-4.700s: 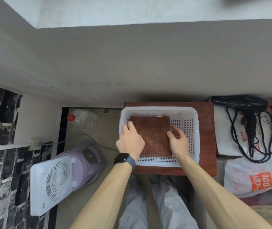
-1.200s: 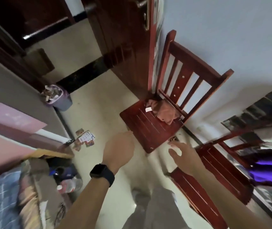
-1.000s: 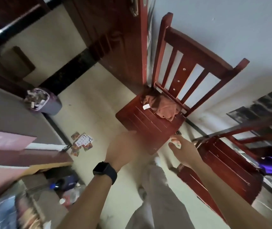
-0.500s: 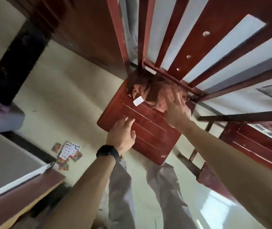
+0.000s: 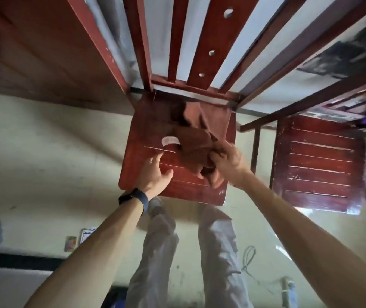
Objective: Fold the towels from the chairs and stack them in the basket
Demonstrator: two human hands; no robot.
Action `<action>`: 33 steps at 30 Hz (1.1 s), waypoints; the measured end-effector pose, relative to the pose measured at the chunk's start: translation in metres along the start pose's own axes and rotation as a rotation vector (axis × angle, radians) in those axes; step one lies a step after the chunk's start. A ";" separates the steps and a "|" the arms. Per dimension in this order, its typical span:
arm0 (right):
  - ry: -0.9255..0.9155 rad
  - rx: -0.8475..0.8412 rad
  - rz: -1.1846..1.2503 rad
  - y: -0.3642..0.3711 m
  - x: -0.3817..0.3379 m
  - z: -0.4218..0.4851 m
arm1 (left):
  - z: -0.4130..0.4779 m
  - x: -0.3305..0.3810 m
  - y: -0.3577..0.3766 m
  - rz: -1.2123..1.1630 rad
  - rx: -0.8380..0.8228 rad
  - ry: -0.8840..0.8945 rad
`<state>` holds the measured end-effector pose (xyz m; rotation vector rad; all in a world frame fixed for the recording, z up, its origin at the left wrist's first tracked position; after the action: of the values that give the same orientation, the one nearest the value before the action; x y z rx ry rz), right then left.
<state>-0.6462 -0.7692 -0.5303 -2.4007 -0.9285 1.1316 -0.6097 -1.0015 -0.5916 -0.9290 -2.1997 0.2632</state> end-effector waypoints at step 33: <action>-0.134 0.364 0.952 -0.256 -0.114 -0.341 | -0.345 0.222 -0.180 -0.591 0.321 0.218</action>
<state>-0.5429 -0.6656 -0.1142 -2.4639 0.4709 1.5816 -0.5751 -1.0078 -0.1453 -0.1089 -2.0432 0.2089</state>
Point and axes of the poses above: each hand's wrist, its own z-axis towards the middle knuckle, its own y-axis out of the palm, x = y × z, the point moved 9 cm from there along z, towards the middle knuckle, and after that the axes turned 5 degrees about -x, right-handed, at the moved point
